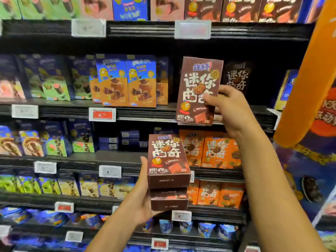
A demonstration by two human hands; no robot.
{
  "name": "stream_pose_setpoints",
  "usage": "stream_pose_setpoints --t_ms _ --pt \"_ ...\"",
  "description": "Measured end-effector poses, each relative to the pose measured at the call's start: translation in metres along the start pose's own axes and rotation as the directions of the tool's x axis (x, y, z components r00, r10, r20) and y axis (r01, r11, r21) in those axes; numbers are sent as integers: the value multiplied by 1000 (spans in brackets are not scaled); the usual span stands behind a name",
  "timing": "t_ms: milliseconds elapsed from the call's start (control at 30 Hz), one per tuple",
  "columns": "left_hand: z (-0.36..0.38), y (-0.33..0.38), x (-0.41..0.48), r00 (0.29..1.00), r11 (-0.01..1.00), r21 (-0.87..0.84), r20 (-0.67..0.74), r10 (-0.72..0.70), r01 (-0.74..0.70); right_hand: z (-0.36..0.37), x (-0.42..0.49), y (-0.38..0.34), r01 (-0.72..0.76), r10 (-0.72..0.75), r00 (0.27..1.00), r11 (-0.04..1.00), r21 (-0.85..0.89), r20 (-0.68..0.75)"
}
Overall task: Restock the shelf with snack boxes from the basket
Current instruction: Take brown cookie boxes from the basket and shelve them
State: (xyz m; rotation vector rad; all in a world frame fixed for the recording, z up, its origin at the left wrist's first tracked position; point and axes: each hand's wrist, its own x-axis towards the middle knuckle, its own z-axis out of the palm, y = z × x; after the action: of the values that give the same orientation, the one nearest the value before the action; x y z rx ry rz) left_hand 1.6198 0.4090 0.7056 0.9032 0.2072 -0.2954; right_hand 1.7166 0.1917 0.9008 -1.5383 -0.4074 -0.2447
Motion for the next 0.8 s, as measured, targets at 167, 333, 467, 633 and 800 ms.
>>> stream_pose_setpoints --t_ms 167,333,467,633,800 --pt "-15 5 6 999 998 -43 3 -46 46 12 54 8 54 -64 986 997 -62 -156" --pt "-24 11 13 997 996 -58 22 -72 73 26 90 30 26 -74 978 972 -235 -196" --pt "-24 13 18 994 992 -67 42 -100 102 33 112 36 -10 -92 974 894 -448 -207" --pt "-25 14 23 990 992 -37 72 -119 122 38 133 41 -4 -143 973 770 -638 -180" --pt "-24 17 25 991 992 -41 66 -117 120 42 150 42 -53 -101 980 691 -721 -169"
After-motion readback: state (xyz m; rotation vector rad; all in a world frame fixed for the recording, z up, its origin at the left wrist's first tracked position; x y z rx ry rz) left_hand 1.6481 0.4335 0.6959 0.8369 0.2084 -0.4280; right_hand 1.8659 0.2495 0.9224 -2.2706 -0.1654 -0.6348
